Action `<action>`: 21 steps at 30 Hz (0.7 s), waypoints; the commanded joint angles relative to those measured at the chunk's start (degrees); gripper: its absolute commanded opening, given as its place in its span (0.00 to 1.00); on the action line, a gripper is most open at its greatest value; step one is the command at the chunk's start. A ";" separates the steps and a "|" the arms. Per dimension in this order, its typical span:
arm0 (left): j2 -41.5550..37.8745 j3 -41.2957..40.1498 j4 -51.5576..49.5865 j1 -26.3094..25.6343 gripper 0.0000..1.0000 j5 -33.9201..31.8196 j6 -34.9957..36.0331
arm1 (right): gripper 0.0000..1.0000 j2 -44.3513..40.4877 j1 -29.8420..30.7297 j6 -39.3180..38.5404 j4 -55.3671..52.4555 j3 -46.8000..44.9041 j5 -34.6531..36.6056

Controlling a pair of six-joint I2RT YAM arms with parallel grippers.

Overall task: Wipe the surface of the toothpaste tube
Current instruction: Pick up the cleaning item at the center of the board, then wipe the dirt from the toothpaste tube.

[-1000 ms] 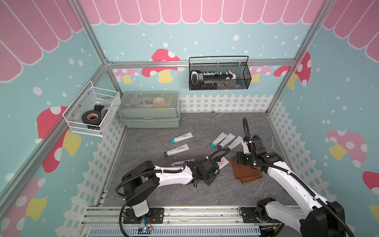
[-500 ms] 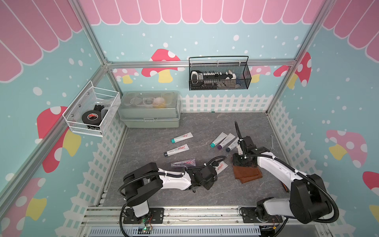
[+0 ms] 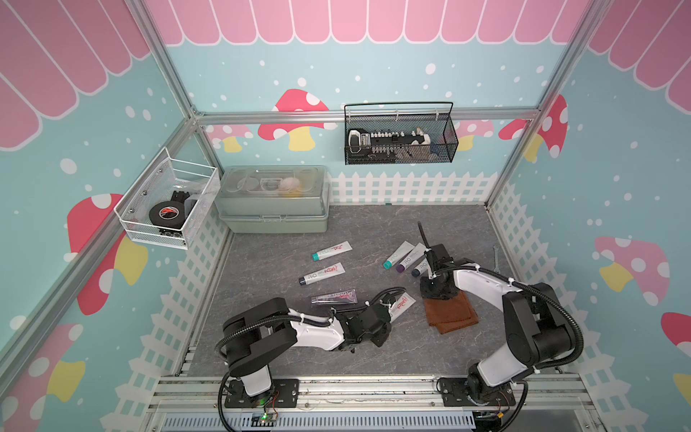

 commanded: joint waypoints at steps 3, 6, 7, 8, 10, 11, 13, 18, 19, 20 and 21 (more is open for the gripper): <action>1.12 -2.05 -0.59 -0.26 0.20 2.57 -0.40 | 0.21 -0.17 0.21 -0.09 1.71 -0.66 -3.75; 1.19 -1.64 -0.51 -0.28 0.19 3.35 0.24 | 0.14 -5.70 0.21 -0.77 1.23 -2.13 -8.46; 1.60 -1.31 -0.50 -0.26 0.19 3.80 0.50 | 0.13 -7.71 0.21 -1.13 0.70 -2.48 -10.28; 2.00 -0.94 -0.56 -0.23 0.19 3.97 0.60 | 0.13 -9.52 0.21 -1.54 0.09 -2.84 -11.96; 2.72 -0.20 -0.83 -0.31 0.19 4.09 0.90 | 0.13 -12.22 0.25 -1.52 -0.41 -3.58 -16.46; 3.02 0.14 -0.92 -0.31 0.19 4.09 0.97 | 0.13 -12.70 0.34 -1.41 -0.53 -3.87 -18.99; 3.33 0.51 -0.89 -0.32 0.18 3.77 1.14 | 0.13 -13.06 0.63 -1.38 -0.80 -4.22 -21.98; 4.11 0.76 0.39 -0.23 0.18 3.12 1.10 | 0.14 -10.85 1.88 -0.41 2.98 -6.68 -28.31; 4.32 0.92 0.48 -0.20 0.18 3.17 1.16 | 0.13 -9.43 2.45 -0.61 2.94 -6.42 -28.47; 4.51 1.05 0.73 -0.22 0.18 3.30 1.14 | 0.14 -8.33 3.18 -0.55 3.25 -6.33 -28.29; 4.57 1.05 1.01 -0.22 0.19 3.42 1.14 | 0.14 -7.61 3.80 -0.33 3.75 -6.31 -27.99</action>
